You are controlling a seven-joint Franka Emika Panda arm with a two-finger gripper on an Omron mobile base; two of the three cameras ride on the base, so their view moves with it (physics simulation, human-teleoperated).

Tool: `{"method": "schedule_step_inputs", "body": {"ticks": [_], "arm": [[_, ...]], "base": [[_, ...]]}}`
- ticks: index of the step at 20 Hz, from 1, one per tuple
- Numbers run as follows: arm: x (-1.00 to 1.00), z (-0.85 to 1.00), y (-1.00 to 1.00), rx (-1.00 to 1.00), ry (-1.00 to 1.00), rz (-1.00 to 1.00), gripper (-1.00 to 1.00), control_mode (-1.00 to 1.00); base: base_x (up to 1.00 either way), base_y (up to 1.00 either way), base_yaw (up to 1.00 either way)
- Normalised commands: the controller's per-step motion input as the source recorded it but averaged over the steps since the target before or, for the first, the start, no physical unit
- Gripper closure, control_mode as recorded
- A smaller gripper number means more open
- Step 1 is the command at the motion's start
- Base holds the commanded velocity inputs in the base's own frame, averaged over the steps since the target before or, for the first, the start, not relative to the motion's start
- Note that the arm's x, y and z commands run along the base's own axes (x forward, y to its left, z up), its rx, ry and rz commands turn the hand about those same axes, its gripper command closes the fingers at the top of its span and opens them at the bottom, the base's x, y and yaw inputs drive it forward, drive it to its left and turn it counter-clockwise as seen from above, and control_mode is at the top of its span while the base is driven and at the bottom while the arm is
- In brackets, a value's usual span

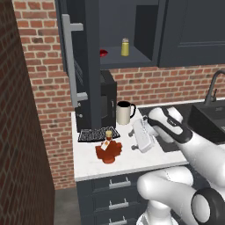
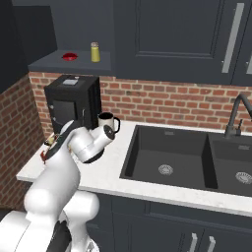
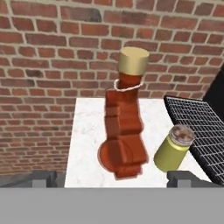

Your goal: Put the shaker and condiment bottle from the counter next to their counterparts in the cabinet.

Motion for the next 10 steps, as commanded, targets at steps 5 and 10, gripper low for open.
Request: {"method": "schedule_step_inputs", "body": {"ticks": [5, 10], "arm": [[0.23, 0.00, 0.07, 0.06, 0.09, 0.00, -1.00, -1.00], [0.19, 0.00, 0.09, 0.05, 0.04, 0.00, -1.00, -1.00]], "base": [[0.00, 0.00, 0.00], [0.00, 0.00, 0.00]]}}
